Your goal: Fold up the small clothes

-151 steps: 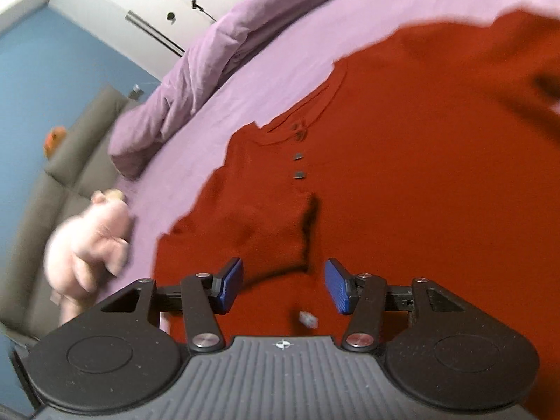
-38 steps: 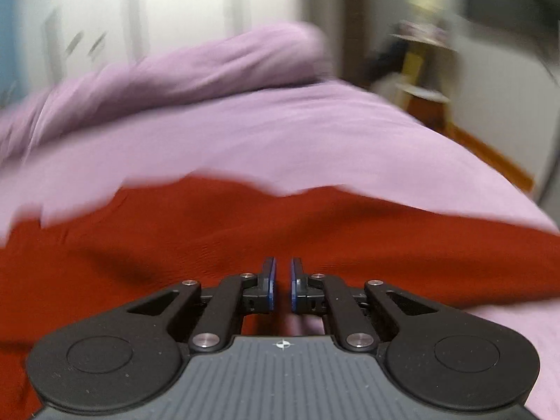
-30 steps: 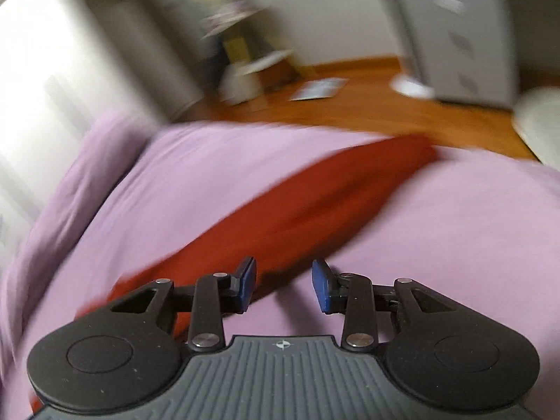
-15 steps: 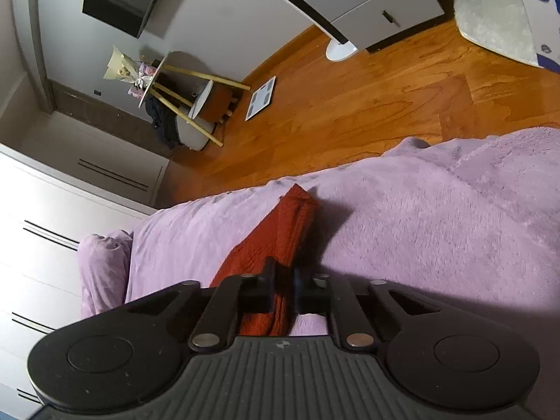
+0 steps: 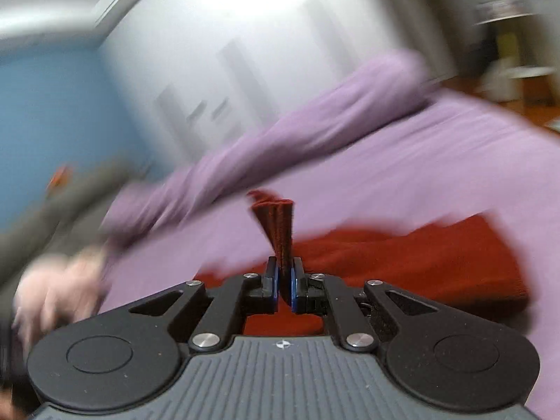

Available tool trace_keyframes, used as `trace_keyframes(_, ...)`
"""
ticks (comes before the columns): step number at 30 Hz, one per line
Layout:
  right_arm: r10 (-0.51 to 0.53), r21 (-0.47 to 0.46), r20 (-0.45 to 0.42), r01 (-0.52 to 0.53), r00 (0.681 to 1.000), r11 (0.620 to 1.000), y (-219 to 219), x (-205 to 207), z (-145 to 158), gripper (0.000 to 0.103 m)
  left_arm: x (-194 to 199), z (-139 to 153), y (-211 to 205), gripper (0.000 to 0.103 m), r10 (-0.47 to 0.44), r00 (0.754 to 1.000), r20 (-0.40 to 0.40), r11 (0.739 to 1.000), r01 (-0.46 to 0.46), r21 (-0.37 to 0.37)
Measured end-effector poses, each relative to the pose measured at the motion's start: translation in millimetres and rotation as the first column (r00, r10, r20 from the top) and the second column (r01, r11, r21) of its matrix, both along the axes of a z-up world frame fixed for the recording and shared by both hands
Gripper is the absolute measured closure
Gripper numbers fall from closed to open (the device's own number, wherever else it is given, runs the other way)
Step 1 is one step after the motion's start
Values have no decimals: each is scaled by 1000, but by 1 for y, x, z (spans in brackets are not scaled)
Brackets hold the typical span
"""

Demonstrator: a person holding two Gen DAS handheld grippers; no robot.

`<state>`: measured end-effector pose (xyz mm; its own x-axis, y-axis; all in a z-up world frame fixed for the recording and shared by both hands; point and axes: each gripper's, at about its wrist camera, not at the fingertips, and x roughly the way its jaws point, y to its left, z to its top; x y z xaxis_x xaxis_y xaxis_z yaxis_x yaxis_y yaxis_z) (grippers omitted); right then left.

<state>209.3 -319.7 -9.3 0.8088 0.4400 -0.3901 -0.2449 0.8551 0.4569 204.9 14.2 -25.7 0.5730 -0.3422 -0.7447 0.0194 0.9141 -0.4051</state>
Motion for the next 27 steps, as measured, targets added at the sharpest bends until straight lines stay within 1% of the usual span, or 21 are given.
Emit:
trace_keyframes(1, 59, -36, -46, -60, 997, 998, 21, 4, -10, 89, 4, -3, 0, 28, -3, 1000, -8, 1000, 3, -24)
trace_keyframes(2, 91, -68, -102, -99, 991, 993, 37, 7, -20, 88, 9, -7, 0, 28, -7, 1000, -24, 999, 6, -54)
trace_keyframes(3, 94, -90, -150, -109, 984, 990, 49, 6, -32, 88, 13, -12, -1, 29, -11, 999, -44, 997, 7, -83)
trace_keyframes(5, 65, -86, -192, -83, 979, 993, 51, 1, -48, 87, 22, -20, -3, 30, -29, 997, -76, 990, 18, -140)
trace_keyframes(6, 31, -69, -215, -47, 976, 996, 46, -3, -55, 87, 25, -22, -6, 30, -38, 996, -78, 988, 26, -152)
trace_keyframes(8, -16, -18, -258, 12, 966, 1000, 33, -16, -66, 87, 32, -25, -12, 33, -63, 995, -78, 984, 48, -171)
trace_keyframes(9, -32, 14, -278, 37, 960, 999, 24, -22, -72, 87, 35, -27, -16, 35, -74, 994, -79, 980, 57, -193)
trace_keyframes(10, -42, 40, -292, 56, 955, 998, 15, -27, -77, 87, 37, -30, -18, 39, -79, 993, -87, 974, 58, -221)
trace_keyframes(11, -55, 52, -305, 75, 951, 996, 6, -30, -80, 87, 39, -32, -21, 41, -85, 991, -100, 965, 57, -254)
trace_keyframes(13, -81, 63, -308, 105, 948, 992, -6, -38, -83, 87, 37, -35, -27, 41, -94, 990, -110, 949, 56, -310)
trace_keyframes(15, -105, 88, -306, 138, 946, 987, -22, -43, -88, 87, 36, -40, -34, 41, -102, 987, -124, 947, 58, -317)
trace_keyframes(17, -113, 122, -311, 158, 944, 980, -29, -41, -90, 87, 38, -48, -41, 42, -105, 981, -165, 950, 50, -309)
trace_keyframes(20, -116, 122, -302, 160, 946, 980, -30, -45, -92, 87, 42, -59, -44, 45, -95, 975, -201, 942, 23, -336)
trace_keyframes(21, -117, 111, -296, 156, 948, 982, -29, -46, -92, 87, 45, -62, -45, 48, -83, 975, -206, 942, 10, -335)
trace_keyframes(22, -117, 97, -289, 151, 950, 984, -26, -47, -92, 87, 48, -65, -45, 54, -70, 975, -213, 944, -5, -331)
trace_keyframes(24, -120, 91, -288, 152, 950, 984, -23, -45, -89, 87, 55, -68, -44, 58, -41, 974, -225, 940, -38, -339)
trace_keyframes(26, -128, 109, -297, 167, 946, 980, -25, -44, -88, 87, 59, -70, -43, 62, -36, 973, -229, 935, -48, -351)
trace_keyframes(27, -133, 114, -303, 174, 944, 978, -28, -43, -86, 87, 61, -71, -44, 73, -34, 973, -229, 937, -48, -345)
